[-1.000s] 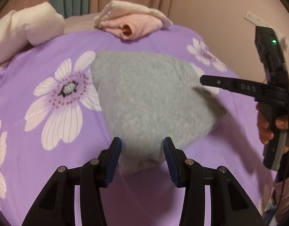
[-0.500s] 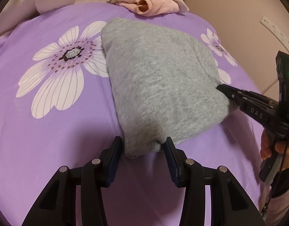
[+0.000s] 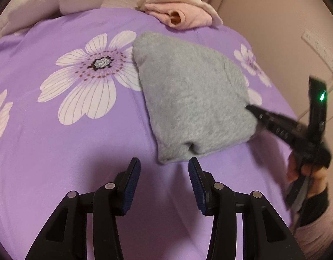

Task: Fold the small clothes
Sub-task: 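Press the folded bundle flat with the right gripper while the left gripper hovers, then open the right gripper and withdraw it from the bundle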

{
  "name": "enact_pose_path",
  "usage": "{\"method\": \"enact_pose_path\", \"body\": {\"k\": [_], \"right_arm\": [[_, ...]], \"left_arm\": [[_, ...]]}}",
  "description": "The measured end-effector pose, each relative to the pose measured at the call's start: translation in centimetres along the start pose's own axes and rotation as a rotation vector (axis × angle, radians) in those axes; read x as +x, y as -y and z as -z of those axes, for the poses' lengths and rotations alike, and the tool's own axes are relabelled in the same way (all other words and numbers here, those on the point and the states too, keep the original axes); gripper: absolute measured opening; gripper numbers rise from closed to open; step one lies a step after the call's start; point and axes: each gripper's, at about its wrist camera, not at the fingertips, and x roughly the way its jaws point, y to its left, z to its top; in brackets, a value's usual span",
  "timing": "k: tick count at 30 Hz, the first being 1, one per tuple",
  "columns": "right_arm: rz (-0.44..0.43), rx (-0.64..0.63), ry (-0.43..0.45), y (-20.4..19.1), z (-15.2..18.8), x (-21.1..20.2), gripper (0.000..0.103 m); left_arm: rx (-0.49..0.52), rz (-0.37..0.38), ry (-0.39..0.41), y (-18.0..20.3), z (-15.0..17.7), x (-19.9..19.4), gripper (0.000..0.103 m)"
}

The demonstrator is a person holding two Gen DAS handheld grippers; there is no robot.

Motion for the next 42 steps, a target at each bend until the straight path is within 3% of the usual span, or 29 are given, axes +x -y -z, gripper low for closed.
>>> {"method": "enact_pose_path", "body": {"k": [6,25,29,39,42], "right_arm": [[0.000,-0.003,0.009,0.0,0.2,-0.4,0.009],[-0.001,0.008,0.016,0.5,0.7,-1.4,0.014],[-0.001,0.023,0.011,1.0,1.0,-1.5,0.026],[0.006,0.034,0.007,1.2,1.2,-2.0,0.029],[0.041,0.026,0.014,1.2,1.5,-2.7,0.041]], "left_arm": [[-0.042,0.053,0.026,0.2,-1.0,-1.0,0.046],[-0.053,0.054,0.031,0.6,-1.2,-1.1,0.047],[-0.047,0.051,0.029,0.8,-1.2,-1.1,0.047],[-0.058,0.048,0.022,0.8,-1.0,-1.1,0.047],[-0.077,0.060,0.018,0.5,-0.9,-1.2,0.056]]}}
